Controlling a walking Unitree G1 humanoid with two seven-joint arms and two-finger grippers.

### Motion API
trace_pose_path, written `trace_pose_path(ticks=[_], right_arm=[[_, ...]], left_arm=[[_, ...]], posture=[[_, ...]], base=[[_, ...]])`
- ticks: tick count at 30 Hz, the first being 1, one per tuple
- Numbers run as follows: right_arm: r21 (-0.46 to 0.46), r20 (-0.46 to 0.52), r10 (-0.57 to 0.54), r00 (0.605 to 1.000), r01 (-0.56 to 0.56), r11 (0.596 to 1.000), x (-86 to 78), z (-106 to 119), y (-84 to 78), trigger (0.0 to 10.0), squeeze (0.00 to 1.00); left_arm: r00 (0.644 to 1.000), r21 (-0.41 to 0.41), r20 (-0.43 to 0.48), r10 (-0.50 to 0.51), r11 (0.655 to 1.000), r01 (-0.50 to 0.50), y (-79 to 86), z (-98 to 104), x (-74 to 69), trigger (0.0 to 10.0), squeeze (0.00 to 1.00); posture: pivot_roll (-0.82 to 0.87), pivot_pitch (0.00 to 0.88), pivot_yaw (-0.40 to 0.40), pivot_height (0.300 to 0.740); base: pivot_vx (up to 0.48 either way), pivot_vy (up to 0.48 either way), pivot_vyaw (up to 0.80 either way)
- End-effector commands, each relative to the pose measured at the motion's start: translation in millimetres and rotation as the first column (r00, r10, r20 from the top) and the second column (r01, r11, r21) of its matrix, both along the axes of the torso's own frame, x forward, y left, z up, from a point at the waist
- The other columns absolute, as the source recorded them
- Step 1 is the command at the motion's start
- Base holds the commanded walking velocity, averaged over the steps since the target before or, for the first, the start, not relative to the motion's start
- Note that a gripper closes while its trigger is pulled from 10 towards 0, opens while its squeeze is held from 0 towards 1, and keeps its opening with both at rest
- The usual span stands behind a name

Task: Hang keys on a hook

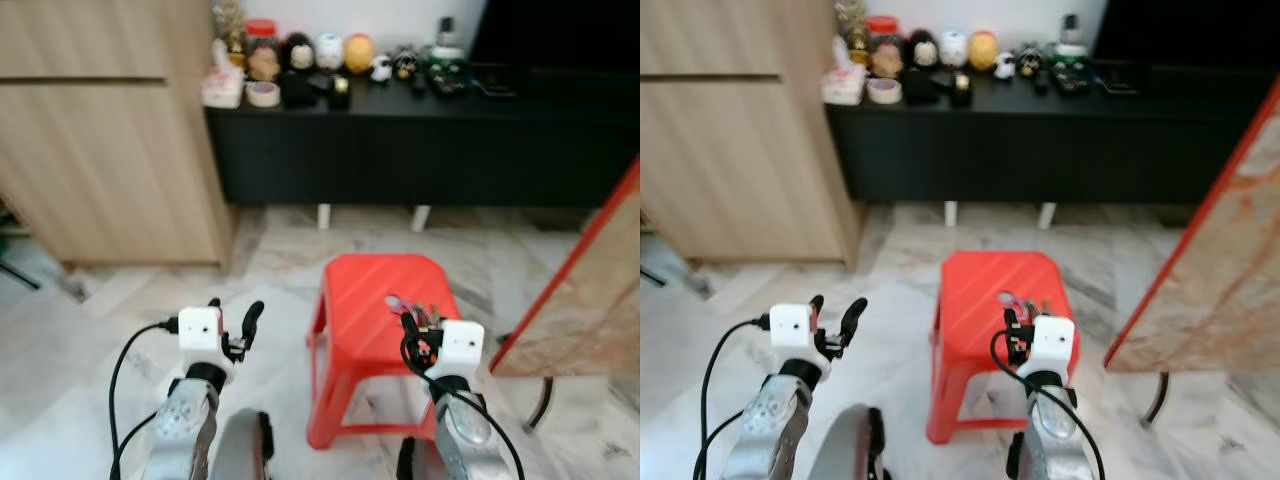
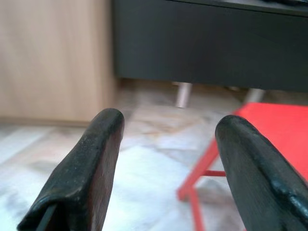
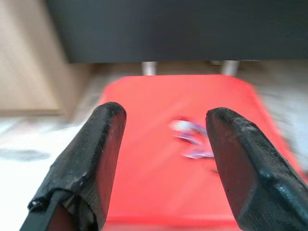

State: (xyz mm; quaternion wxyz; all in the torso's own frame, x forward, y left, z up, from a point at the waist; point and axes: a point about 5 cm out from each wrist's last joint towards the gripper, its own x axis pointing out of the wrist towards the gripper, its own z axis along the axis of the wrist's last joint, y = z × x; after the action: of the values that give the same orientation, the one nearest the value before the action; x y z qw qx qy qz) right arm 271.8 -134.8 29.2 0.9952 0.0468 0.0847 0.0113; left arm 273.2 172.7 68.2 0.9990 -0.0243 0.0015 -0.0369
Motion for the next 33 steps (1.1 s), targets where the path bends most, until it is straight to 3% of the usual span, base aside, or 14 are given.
trace_pose_path(ticks=[1, 18, 33], right_arm=[[0.011, 0.006, 0.001, 1.000, -0.001, 1.000, 1.4, 1.9, 1.3, 10.0, 0.00], [0.034, 0.005, -0.010, 1.000, 0.010, 0.999, 0.8, 1.4, 0.5, 10.0, 0.00], [0.024, -0.001, -0.007, 1.000, 0.007, 1.000, 0.7, 0.7, 0.1, 10.0, 0.00]], left_arm=[[1.000, -0.002, -0.014, 0.000, 1.000, 0.000, -0.8, -2.7, -1.7, 10.0, 0.00], [1.000, -0.003, -0.011, -0.003, 1.000, 0.003, -1.1, -2.6, -1.4, 10.0, 0.00], [1.000, -0.007, -0.008, -0.004, 1.000, 0.003, -1.2, -1.9, -0.8, 10.0, 0.00]], posture=[[0.00, 0.048, -0.047, 0.591], [0.00, 0.049, -0.046, 0.591], [0.00, 0.048, -0.045, 0.591]], base=[[0.000, 0.000, 0.53], [0.000, 0.000, 0.00], [0.246, 0.000, 0.00]])
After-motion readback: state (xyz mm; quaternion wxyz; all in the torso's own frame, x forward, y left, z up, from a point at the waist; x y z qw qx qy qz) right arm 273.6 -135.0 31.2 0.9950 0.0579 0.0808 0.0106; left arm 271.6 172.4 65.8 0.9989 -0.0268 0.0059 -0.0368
